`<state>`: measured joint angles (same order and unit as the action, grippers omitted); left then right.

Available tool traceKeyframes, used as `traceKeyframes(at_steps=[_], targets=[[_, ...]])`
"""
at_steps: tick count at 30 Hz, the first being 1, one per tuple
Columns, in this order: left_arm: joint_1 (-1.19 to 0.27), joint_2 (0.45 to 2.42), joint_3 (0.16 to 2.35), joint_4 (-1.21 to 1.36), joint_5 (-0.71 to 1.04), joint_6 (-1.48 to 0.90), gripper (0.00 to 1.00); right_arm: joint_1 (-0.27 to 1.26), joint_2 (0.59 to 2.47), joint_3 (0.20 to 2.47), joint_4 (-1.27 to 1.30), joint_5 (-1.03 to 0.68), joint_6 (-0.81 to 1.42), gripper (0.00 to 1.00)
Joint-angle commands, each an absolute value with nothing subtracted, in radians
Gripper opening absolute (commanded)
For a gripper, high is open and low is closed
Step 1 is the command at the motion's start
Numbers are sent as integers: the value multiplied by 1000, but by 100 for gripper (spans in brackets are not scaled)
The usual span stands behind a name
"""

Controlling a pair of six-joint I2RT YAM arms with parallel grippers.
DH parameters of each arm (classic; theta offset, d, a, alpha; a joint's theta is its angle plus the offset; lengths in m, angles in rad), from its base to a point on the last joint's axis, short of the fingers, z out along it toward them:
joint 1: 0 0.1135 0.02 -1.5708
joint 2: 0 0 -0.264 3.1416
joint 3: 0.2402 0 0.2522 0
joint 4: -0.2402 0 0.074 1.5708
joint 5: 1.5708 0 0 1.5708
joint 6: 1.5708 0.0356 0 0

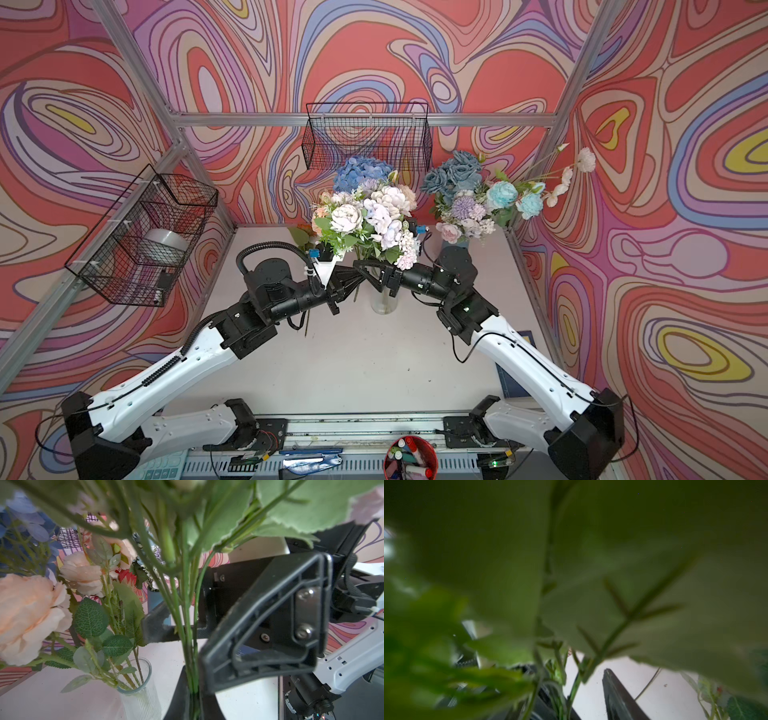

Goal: Arrange the flowers into the vase
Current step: 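Pass the greenery stems to the right gripper above the glass vase, then lower the greenery into the glass vase with the right gripper while the left withdraws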

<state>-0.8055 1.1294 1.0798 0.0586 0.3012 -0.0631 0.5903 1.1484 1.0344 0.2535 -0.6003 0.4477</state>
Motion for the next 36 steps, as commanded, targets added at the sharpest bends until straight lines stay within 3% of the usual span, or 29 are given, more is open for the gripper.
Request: traceKeyframes(at_steps=[1,4,9,12,14,19,21,30,36], targets=[[-821,1134,1124,67,271,-11,0,595,1144,1031,244,-541,442,49],[-828,1133,1124,76,258,-9,0,594,1138,1022,232,-505,427,42],[-836,1136,1117,99,229,-9,0,594,1141,1015,227,-499,421,11],[-834,1140,1116,109,219,-11,0,594,1143,1014,227,-506,422,3],[-835,1141,1112,116,211,-13,17,594,1141,1006,234,-504,428,0],[-836,1128,1075,160,186,-41,82,593,1111,964,251,-433,428,0],[-837,1114,1059,169,170,-54,95,594,1091,951,227,-394,405,0],[-835,1026,913,219,-160,-145,99,592,963,863,67,43,276,0],[-836,1013,804,279,-315,-280,100,592,925,742,265,245,213,0]])
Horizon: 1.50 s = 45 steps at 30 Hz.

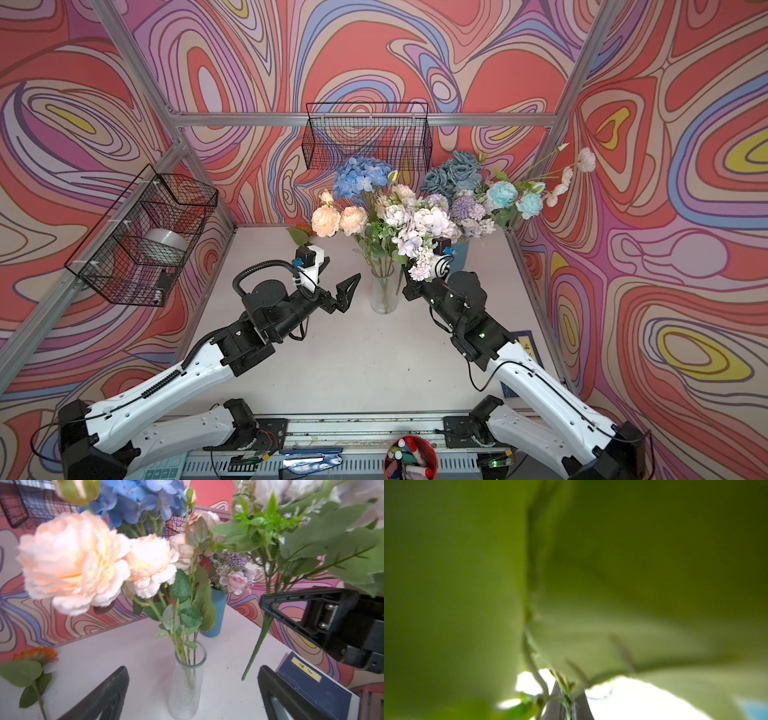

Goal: Arrange the flowers into the vase
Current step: 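Lower the greenery into the glass vase with the right gripper while the left withdraws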

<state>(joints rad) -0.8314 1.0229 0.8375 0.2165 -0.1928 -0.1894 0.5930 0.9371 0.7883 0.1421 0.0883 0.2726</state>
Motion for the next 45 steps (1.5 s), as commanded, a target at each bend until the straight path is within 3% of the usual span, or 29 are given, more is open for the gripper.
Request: traceKeyframes(at_steps=[1,5,14,26,45], targets=[[-836,1016,788,288,-320,-298,100,593,929,727,308,260,202,0],[-835,1037,762,284,-321,-357,100,593,977,728,440,290,163,0],[-836,1078,757,229,-401,-494,100,592,1101,843,578,168,122,0],[-835,1104,750,255,-360,-479,100,592,1225,775,805,85,157,0],[-833,1076,715,256,-370,-483,100,578,1379,621,852,85,291,0]])
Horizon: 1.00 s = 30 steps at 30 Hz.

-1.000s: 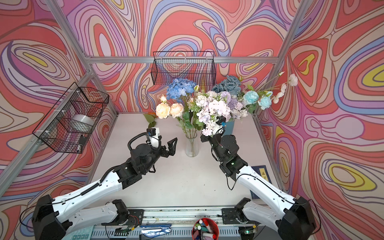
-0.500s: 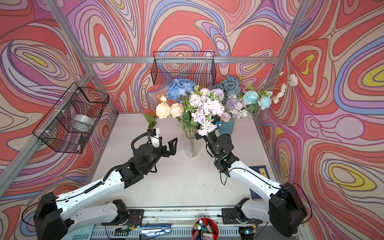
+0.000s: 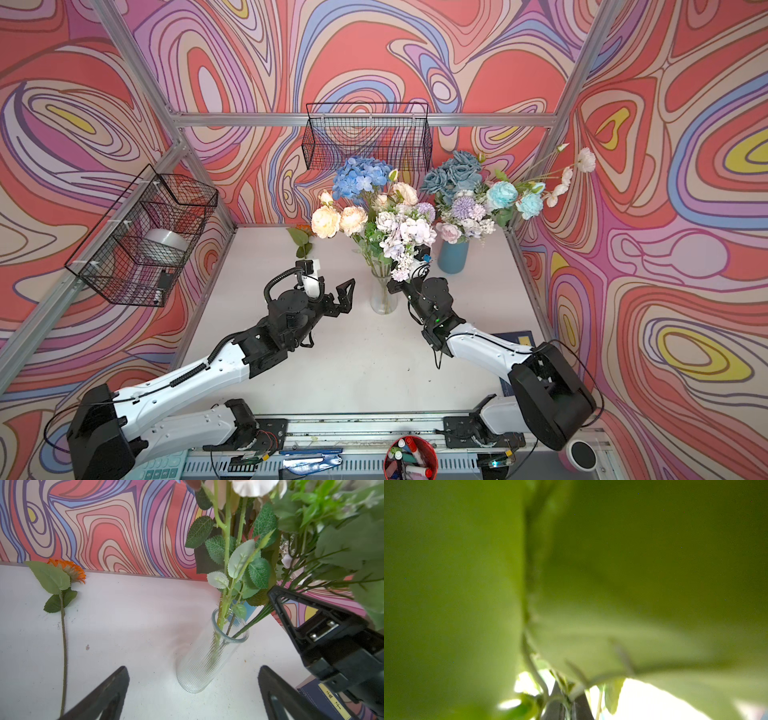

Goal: Arrange the flowers into the vase
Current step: 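Lower the greenery into the glass vase with the right gripper while the left withdraws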

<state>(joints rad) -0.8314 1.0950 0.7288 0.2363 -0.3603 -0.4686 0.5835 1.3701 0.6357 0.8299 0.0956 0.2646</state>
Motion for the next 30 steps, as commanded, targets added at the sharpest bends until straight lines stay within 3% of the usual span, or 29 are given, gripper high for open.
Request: traceKeyframes(at_steps=[1,18,26,30], targets=[[-833,1074,712,256,-371,-483,100,579,1384,619,844,86,291,0],[-834,1063,704,256,-382,-487,100,578,1389,584,710,30,287,1],[-833,1050,692,254,-401,-492,100,578,1301,556,639,35,292,34],[-826,1040,671,268,-413,-507,100,578,1224,535,566,54,294,55]])
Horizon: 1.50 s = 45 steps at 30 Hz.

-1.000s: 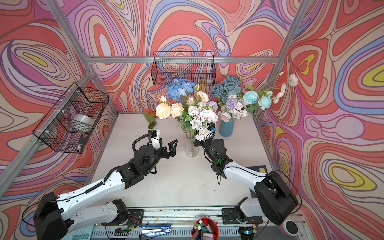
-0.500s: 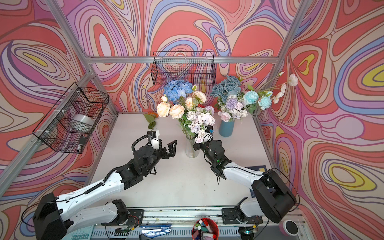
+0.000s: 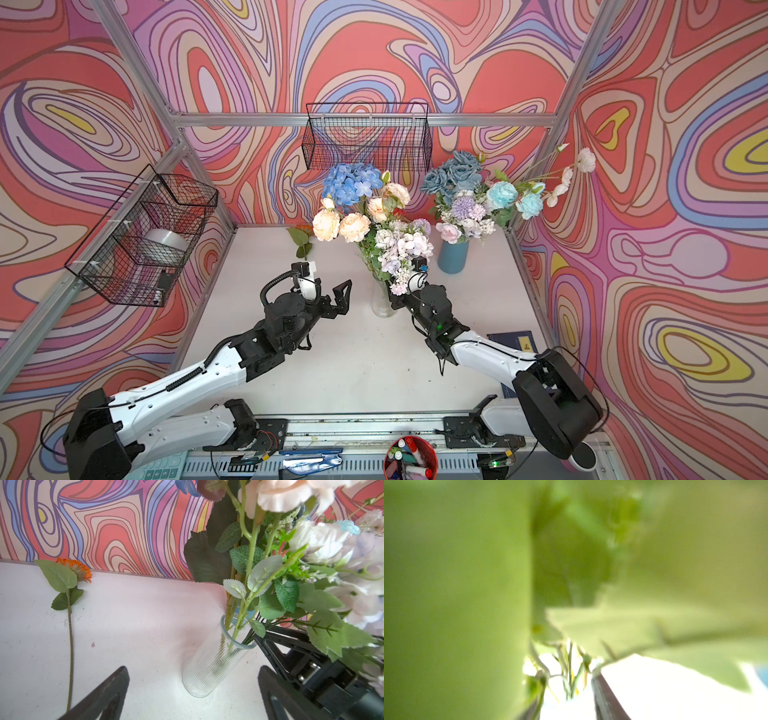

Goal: Arrange the flowers into the vase
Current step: 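Lower the greenery into the glass vase with the right gripper while the left withdraws, then open the right gripper while the left grasps the sunflower stem on the table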

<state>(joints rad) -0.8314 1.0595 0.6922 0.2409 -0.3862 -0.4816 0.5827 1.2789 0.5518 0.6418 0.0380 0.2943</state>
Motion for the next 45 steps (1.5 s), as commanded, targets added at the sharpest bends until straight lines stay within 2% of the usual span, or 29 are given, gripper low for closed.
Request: traceKeyframes(at_steps=[1,8,17,23,30,36,39,45], targets=[[-820,1038,665,271,-413,-514,100,578,1209,530,549,60,295,58],[-738,1023,625,262,-385,-548,100,578,1098,505,353,90,291,71],[-472,1012,582,171,-275,-541,100,579,1027,457,122,83,360,75],[-273,1125,628,172,-101,-536,100,579,1025,484,60,55,370,75],[-154,1356,768,168,66,-513,97,578,995,480,1,142,364,76],[-110,1622,1011,24,151,-431,82,578,956,483,-31,305,358,78],[-101,1759,1181,-132,159,-372,69,578,957,487,-33,347,340,79],[-100,1993,1462,-385,165,-332,62,578,979,496,-3,412,311,81]])
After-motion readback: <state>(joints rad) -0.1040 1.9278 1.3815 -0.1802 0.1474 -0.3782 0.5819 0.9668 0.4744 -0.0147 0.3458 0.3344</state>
